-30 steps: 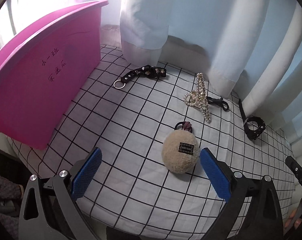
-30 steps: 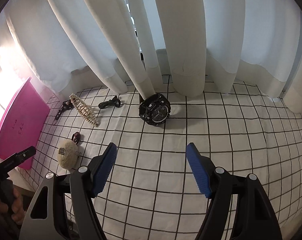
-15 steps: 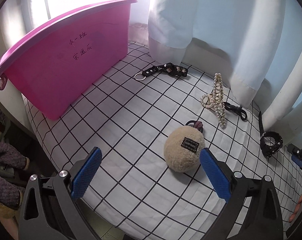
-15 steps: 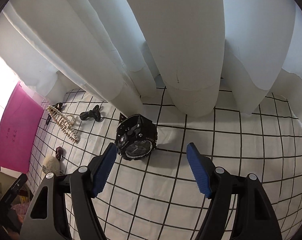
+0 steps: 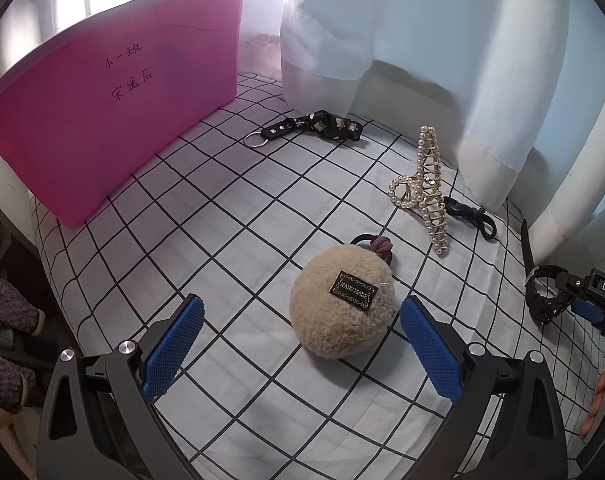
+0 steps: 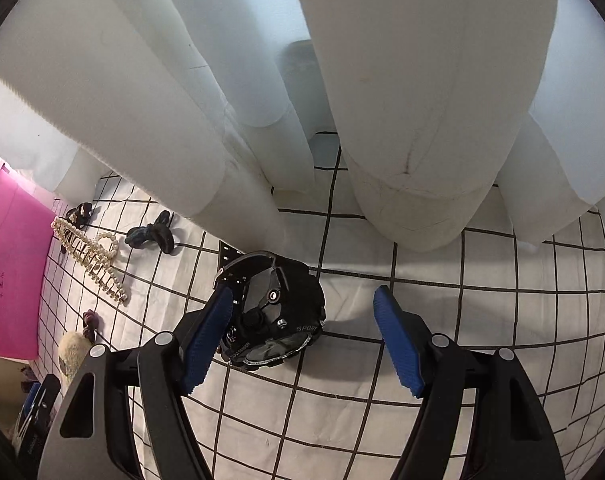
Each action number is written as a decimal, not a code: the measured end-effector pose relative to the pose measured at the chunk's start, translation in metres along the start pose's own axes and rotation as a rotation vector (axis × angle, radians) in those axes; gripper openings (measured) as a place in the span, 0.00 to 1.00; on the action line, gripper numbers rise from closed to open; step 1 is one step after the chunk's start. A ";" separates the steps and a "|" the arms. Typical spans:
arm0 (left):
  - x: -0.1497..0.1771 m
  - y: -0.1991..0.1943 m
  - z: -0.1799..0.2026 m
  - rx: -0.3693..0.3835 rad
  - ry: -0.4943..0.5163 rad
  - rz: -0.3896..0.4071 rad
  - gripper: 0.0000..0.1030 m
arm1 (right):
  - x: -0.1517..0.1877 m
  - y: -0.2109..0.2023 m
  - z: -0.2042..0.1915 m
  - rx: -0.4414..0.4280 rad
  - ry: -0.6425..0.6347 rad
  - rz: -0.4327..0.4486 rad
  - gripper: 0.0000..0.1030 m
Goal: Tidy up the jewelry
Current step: 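Grasp the beige fluffy pompom with the left gripper while the right gripper grasps the black watch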
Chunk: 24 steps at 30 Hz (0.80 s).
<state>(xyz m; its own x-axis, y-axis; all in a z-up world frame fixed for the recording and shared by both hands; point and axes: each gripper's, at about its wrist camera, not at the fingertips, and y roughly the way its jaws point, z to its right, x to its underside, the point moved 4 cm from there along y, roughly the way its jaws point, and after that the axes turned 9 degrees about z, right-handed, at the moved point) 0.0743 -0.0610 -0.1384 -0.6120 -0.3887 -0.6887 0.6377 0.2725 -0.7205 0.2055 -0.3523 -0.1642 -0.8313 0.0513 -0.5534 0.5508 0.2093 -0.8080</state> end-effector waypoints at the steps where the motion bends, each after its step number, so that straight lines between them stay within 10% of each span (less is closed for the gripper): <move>1: 0.000 0.000 0.002 0.000 0.006 0.003 0.94 | 0.001 -0.001 0.000 0.001 -0.004 -0.001 0.67; 19: 0.012 0.018 0.005 -0.005 0.031 -0.011 0.94 | 0.023 0.021 -0.016 0.043 -0.134 0.018 0.66; 24: 0.016 0.020 0.006 -0.008 0.045 -0.011 0.94 | 0.022 0.022 -0.026 0.036 -0.167 0.033 0.37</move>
<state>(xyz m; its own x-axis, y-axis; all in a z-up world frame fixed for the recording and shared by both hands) 0.0800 -0.0671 -0.1630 -0.6396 -0.3515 -0.6837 0.6274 0.2753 -0.7284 0.1970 -0.3214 -0.1887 -0.7903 -0.1064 -0.6035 0.5826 0.1751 -0.7937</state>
